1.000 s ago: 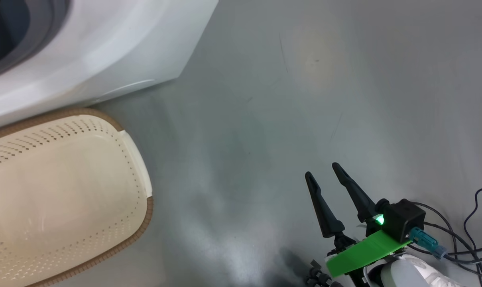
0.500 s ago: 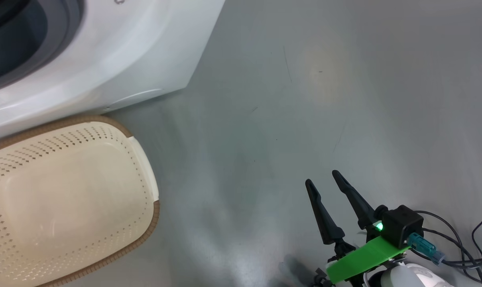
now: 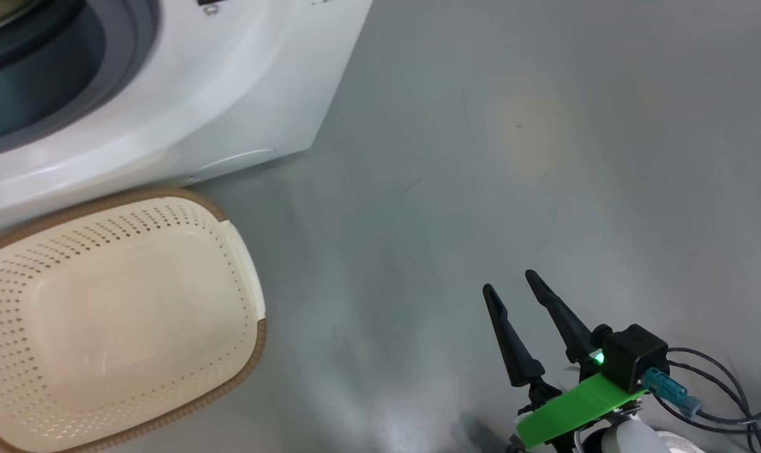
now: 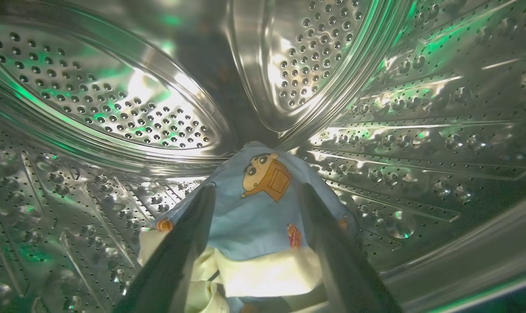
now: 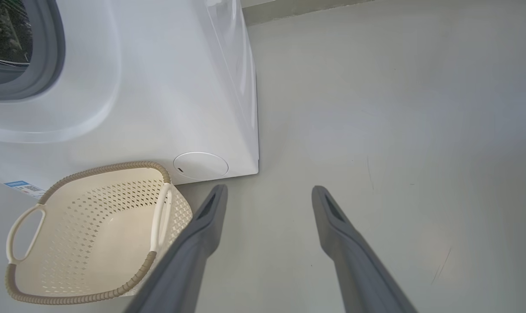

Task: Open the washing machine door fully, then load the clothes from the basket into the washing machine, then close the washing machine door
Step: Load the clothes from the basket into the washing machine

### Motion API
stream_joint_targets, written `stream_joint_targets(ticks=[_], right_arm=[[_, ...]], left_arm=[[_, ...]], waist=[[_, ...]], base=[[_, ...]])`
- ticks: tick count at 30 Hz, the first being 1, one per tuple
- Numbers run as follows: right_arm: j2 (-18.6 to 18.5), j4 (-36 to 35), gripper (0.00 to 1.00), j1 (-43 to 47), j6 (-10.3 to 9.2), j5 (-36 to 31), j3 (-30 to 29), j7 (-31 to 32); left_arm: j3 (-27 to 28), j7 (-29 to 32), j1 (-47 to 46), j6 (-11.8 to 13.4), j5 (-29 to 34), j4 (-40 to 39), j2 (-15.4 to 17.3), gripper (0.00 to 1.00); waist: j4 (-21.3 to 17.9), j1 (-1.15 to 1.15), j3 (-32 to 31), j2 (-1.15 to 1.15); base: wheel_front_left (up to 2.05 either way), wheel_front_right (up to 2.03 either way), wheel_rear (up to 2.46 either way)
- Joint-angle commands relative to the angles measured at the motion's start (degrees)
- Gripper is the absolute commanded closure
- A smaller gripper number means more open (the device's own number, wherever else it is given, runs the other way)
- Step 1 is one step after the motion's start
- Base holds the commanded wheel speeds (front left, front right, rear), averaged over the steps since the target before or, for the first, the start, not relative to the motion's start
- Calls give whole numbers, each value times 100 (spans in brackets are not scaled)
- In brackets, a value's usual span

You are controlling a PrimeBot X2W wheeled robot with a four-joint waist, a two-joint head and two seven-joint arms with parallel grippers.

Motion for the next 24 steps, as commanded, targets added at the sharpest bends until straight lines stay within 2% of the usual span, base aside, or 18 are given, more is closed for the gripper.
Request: stream_joint_targets(ticks=[1,15,24], right_arm=[[-53,-78,0,187,8,-91,82,-68],[-116,-31,0,164,8,-113,68,-68],[-142,-8,0,249,8,-140,-73,-68]], left_arm=[[13,48,59,16,-47,-72,131,0],[141,68,596,170,-405,4,-235,0],[145,-38,1135,133,-593,18,-496,0]], waist=[[69,0,-81,0],[364,0,-571,0],[661,0,-1060,0]], base=[[0,0,0],[0,0,0],[0,0,0]])
